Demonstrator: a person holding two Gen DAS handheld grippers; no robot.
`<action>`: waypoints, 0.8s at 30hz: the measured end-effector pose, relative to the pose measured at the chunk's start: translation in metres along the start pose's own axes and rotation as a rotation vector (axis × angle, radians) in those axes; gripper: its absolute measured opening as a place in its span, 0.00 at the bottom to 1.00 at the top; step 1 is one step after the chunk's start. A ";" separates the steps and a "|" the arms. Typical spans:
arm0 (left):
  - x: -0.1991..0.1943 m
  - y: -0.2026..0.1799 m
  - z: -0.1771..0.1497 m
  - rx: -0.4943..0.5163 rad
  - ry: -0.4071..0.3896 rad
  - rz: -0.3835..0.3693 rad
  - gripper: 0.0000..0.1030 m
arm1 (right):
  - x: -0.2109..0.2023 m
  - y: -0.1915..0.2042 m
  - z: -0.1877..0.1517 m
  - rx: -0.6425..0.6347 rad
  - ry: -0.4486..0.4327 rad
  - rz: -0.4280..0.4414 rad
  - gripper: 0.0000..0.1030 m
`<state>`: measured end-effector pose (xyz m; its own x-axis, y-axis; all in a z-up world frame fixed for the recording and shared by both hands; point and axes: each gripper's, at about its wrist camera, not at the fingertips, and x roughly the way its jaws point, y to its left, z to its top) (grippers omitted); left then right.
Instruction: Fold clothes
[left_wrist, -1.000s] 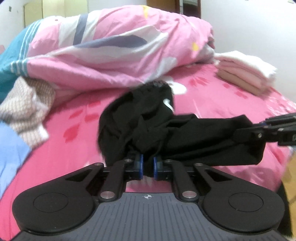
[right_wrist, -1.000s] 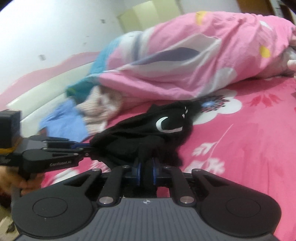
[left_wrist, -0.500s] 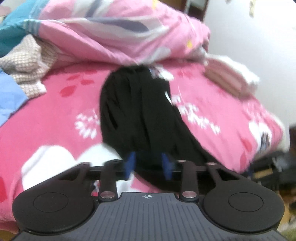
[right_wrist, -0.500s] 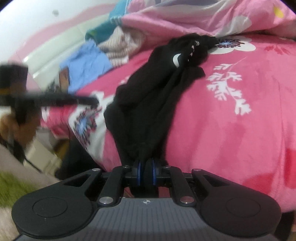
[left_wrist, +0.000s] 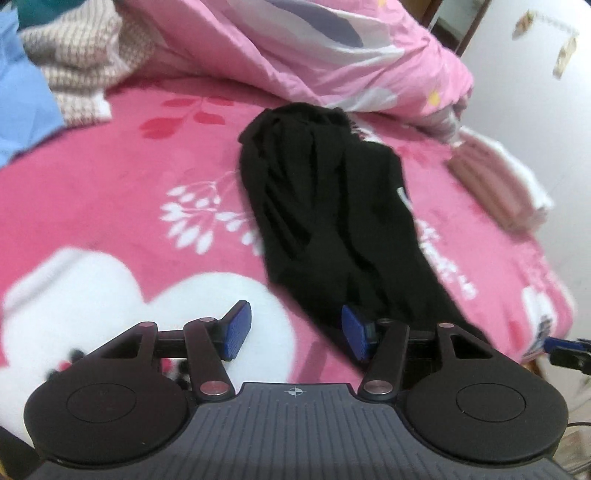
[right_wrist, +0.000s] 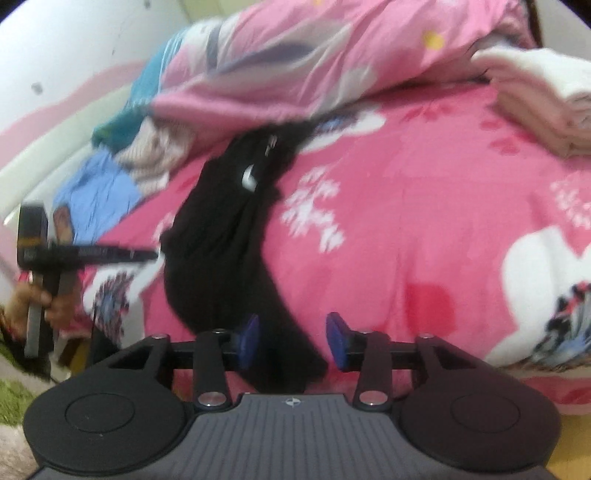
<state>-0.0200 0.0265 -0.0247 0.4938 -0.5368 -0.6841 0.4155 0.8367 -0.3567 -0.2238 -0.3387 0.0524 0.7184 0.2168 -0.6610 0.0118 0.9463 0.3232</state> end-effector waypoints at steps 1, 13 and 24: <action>0.002 0.000 -0.001 -0.016 0.001 -0.006 0.52 | -0.001 -0.001 0.003 0.008 -0.015 0.007 0.43; -0.003 -0.007 -0.006 -0.077 -0.156 0.010 0.02 | 0.063 0.073 0.038 -0.229 -0.113 0.167 0.43; -0.036 0.001 -0.008 -0.140 -0.225 -0.085 0.01 | 0.149 0.169 0.005 -0.776 -0.123 0.135 0.31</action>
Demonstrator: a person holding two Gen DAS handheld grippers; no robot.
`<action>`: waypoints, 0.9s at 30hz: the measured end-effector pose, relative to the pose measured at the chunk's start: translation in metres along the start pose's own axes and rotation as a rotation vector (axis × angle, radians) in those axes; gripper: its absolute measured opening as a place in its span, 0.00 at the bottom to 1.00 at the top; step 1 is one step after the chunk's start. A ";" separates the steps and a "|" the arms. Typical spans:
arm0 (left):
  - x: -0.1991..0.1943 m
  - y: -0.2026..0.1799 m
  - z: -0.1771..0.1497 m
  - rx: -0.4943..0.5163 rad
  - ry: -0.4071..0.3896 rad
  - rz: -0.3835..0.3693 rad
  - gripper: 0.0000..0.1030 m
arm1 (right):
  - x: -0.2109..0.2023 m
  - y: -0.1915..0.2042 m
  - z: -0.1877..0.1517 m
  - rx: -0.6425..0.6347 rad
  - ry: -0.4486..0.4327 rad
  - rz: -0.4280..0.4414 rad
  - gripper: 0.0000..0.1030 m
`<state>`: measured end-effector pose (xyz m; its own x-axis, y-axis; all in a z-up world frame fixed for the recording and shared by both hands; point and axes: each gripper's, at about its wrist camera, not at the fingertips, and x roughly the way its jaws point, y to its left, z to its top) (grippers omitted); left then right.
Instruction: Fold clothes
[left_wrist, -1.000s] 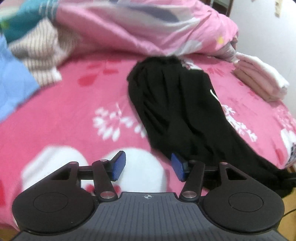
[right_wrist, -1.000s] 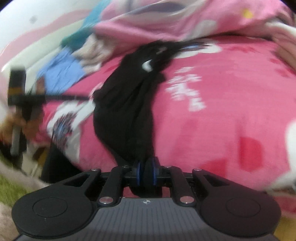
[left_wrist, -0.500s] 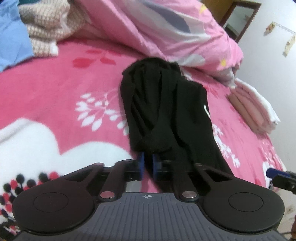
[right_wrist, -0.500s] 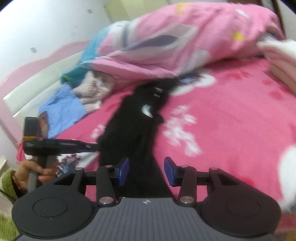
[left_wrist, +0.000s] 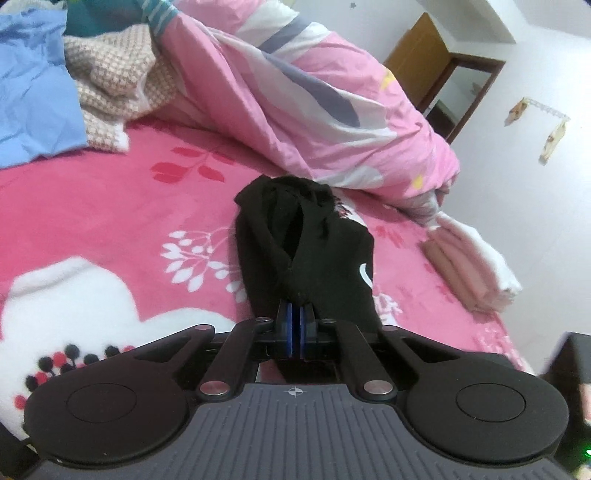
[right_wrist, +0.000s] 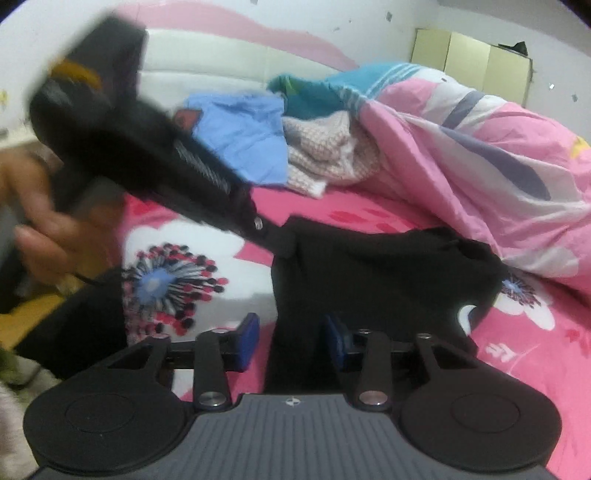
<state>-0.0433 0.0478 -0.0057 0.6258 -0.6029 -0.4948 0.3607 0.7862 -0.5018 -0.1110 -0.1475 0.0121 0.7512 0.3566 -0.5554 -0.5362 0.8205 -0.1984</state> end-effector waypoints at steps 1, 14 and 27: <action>0.002 0.002 -0.001 -0.006 0.014 -0.012 0.02 | 0.007 -0.003 0.000 0.020 0.025 -0.002 0.06; 0.036 0.045 -0.017 -0.305 0.135 -0.118 0.49 | -0.002 -0.027 -0.024 0.255 0.060 0.064 0.03; 0.037 0.047 -0.015 -0.357 0.128 -0.153 0.45 | -0.007 -0.008 -0.015 0.205 0.027 0.107 0.03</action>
<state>-0.0139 0.0604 -0.0586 0.4841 -0.7390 -0.4685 0.1661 0.6033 -0.7800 -0.1183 -0.1633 0.0055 0.6820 0.4369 -0.5865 -0.5211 0.8530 0.0295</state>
